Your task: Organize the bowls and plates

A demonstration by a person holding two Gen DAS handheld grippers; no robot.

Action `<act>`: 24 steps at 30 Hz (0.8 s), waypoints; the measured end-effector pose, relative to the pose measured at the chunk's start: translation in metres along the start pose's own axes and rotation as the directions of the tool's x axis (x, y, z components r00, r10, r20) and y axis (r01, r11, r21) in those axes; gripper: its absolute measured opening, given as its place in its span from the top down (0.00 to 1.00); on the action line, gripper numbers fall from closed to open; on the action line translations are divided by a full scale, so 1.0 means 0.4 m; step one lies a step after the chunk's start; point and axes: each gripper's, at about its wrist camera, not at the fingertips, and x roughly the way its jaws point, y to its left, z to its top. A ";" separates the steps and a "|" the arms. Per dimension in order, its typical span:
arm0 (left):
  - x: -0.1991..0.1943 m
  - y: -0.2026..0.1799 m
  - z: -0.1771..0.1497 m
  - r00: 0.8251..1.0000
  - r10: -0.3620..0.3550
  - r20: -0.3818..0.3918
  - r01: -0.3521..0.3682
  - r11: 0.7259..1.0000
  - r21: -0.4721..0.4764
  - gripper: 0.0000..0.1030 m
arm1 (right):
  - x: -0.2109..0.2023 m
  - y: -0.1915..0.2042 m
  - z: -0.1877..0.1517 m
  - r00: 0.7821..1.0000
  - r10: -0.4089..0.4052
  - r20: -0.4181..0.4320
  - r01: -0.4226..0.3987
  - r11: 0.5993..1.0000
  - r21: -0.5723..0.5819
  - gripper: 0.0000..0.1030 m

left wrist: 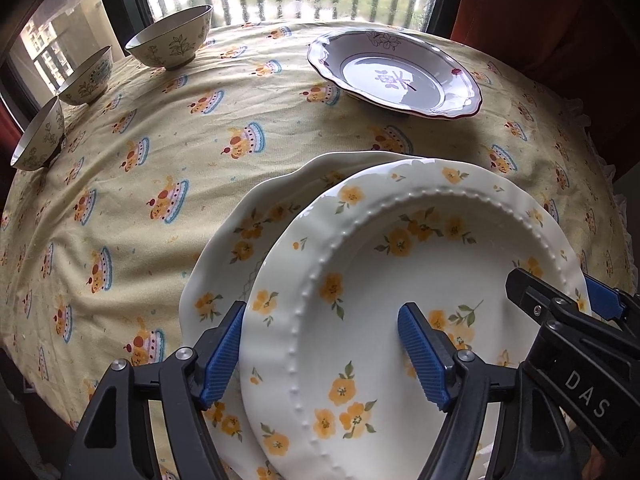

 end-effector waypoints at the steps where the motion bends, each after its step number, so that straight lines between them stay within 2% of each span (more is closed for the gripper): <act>1: 0.001 -0.003 0.001 1.000 0.009 -0.006 -0.008 1.000 0.008 0.22 | 0.001 0.000 -0.002 1.000 0.003 -0.002 -0.003 1.000 0.002 0.36; 10: -0.002 -0.032 0.002 0.997 0.070 -0.018 -0.068 0.992 0.106 0.17 | -0.014 -0.021 -0.032 0.999 0.040 -0.013 -0.039 0.999 0.031 0.36; 13: -0.008 -0.025 -0.001 0.997 0.077 -0.020 -0.074 0.991 0.112 0.17 | -0.024 -0.039 -0.045 0.999 0.049 -0.012 -0.048 0.998 0.040 0.43; 15: -0.018 -0.010 -0.002 0.998 0.063 -0.012 -0.062 0.994 0.091 0.17 | -0.037 -0.044 -0.050 0.999 0.043 0.001 -0.043 0.999 0.029 0.56; 18: -0.034 0.013 -0.004 1.000 0.019 -0.006 -0.019 0.998 0.057 0.17 | -0.048 -0.031 -0.051 0.999 0.032 0.025 -0.031 0.999 -0.021 0.66; 20: -0.039 0.023 -0.006 1.000 -0.014 -0.013 0.014 0.999 0.043 0.17 | -0.043 -0.022 -0.047 0.999 0.020 0.026 -0.019 0.999 -0.037 0.66; 24: -0.042 0.028 -0.018 0.999 -0.023 -0.023 0.024 0.999 0.044 0.17 | -0.028 -0.014 -0.042 0.999 0.037 0.006 -0.036 0.999 -0.038 0.65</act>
